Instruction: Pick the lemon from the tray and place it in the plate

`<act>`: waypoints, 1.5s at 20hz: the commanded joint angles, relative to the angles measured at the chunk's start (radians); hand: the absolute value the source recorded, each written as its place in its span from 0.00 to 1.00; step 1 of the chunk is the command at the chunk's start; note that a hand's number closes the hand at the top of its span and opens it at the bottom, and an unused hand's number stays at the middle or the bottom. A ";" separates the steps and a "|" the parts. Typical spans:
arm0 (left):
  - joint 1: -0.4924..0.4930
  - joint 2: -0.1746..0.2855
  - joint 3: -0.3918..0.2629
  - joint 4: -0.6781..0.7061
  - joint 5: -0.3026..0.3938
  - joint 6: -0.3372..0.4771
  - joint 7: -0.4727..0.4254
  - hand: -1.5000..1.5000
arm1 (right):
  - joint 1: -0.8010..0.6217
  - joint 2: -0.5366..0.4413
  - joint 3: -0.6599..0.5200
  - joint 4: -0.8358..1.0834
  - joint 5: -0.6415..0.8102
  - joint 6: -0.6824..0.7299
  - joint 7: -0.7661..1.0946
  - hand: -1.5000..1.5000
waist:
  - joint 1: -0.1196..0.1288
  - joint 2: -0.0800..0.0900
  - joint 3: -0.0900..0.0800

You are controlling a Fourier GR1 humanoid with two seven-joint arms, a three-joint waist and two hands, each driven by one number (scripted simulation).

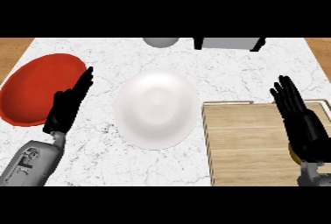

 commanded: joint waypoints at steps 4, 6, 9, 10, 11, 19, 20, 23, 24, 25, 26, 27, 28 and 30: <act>0.132 -0.070 0.041 -0.031 -0.006 0.128 0.027 0.50 | -0.021 -0.157 -0.110 -0.102 -0.296 0.337 0.083 1.00 | -0.038 0.017 0.012; 0.209 -0.071 0.075 -0.009 0.014 0.148 -0.006 0.50 | 0.004 -0.201 -0.167 -0.095 -0.425 0.450 0.081 1.00 | -0.035 0.015 0.013; 0.167 -0.079 0.060 0.013 0.034 0.114 0.032 0.50 | -0.053 -0.516 -0.177 -0.122 0.237 0.295 -0.054 1.00 | -0.054 0.007 -0.003; 0.186 -0.094 0.057 0.019 0.042 0.116 0.031 0.50 | -0.035 -0.531 -0.179 -0.119 0.311 0.272 -0.102 1.00 | -0.056 0.015 0.005; 0.189 -0.117 0.059 0.017 0.045 0.129 0.013 0.50 | 0.022 -0.466 -0.180 -0.070 0.355 0.211 -0.181 1.00 | -0.059 0.024 0.014; 0.253 -0.148 0.013 -0.077 0.017 0.158 0.032 0.50 | 0.159 -0.233 -0.230 0.278 -0.075 0.601 -0.615 0.00 | -0.033 0.024 0.016; 0.203 -0.143 0.033 -0.034 0.016 0.157 0.042 0.50 | 0.169 -0.267 -0.219 0.291 -0.009 0.640 -0.682 0.00 | -0.043 0.025 0.015; 0.263 -0.124 0.049 -0.054 0.033 0.131 0.001 0.50 | 0.164 -0.379 -0.225 0.293 0.175 0.593 -0.727 0.00 | -0.036 0.023 0.013; 0.266 -0.157 0.011 -0.068 0.002 0.165 0.021 0.50 | 0.105 -0.414 -0.219 0.325 0.216 0.575 -0.696 0.00 | -0.024 0.025 0.014; 0.239 -0.135 0.041 -0.048 0.022 0.141 0.023 0.50 | 0.114 -0.409 -0.212 0.327 0.288 0.513 -0.720 0.00 | -0.032 0.026 0.013; 0.252 -0.149 0.029 -0.053 0.011 0.155 0.018 0.50 | 0.123 -0.441 -0.221 0.266 0.316 0.476 -0.689 0.00 | -0.039 0.022 0.012; 0.246 -0.144 0.029 -0.068 0.013 0.147 0.022 0.50 | 0.093 -0.448 -0.212 0.328 0.363 0.465 -0.716 0.00 | -0.029 0.025 0.013; 0.229 -0.130 0.028 -0.081 -0.002 0.154 0.060 0.50 | 0.069 -0.463 -0.204 0.337 0.388 0.458 -0.702 0.00 | -0.028 0.025 0.013; 0.235 -0.151 0.038 -0.025 0.011 0.139 0.001 0.50 | 0.068 -0.546 -0.240 0.326 0.391 0.499 -0.667 0.00 | -0.041 0.025 0.011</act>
